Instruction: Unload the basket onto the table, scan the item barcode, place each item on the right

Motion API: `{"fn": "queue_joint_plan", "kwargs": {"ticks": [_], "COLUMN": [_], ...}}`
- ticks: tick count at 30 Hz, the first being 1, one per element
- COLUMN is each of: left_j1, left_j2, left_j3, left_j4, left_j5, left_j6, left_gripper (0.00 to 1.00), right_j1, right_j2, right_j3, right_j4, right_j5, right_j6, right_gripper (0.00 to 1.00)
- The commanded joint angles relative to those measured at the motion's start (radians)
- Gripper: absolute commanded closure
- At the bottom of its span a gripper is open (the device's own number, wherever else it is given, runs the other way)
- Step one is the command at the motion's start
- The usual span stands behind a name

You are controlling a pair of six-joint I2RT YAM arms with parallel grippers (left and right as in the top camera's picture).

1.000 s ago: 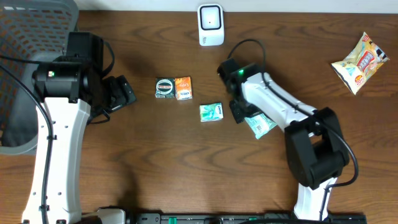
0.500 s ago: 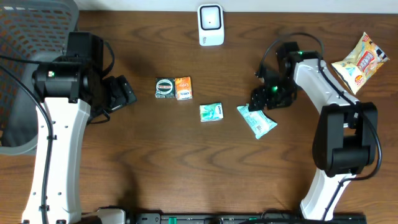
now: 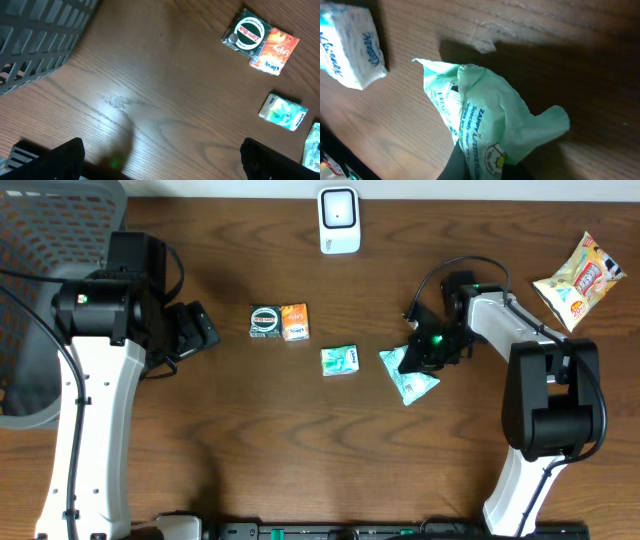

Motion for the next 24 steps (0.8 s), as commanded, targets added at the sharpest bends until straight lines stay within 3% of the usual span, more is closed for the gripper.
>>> {"fn": "queue_joint_plan", "kwargs": {"ticks": [1,4,11,17,24], "left_j1": [0.001,0.001,0.001,0.000,0.000], "left_j2": [0.005,0.005,0.005,0.005,0.005], "left_j3": [0.001,0.001,0.001,0.001,0.001], "left_j4": [-0.006,-0.006,-0.006,-0.006,-0.006], "left_j5": [-0.006,-0.006,-0.006,-0.006,-0.006], "left_j6": [-0.009,-0.009,-0.009,-0.009,-0.009], "left_gripper": [0.02,0.02,0.02,0.02,0.02], "right_j1": [0.000,0.013,0.143,0.294,0.348], "right_j2": [0.006,0.006,0.005,0.009,0.031], "right_j3": [0.048,0.136,0.302,0.249,0.032], "right_j4": [-0.018,-0.084,-0.221,-0.163,0.037], "right_j5": [0.084,0.191,0.847,1.238,1.318], "right_j6": [0.074,0.106,0.359,0.478,0.512], "right_gripper": [0.99,0.99,0.99,0.99,0.99]}}
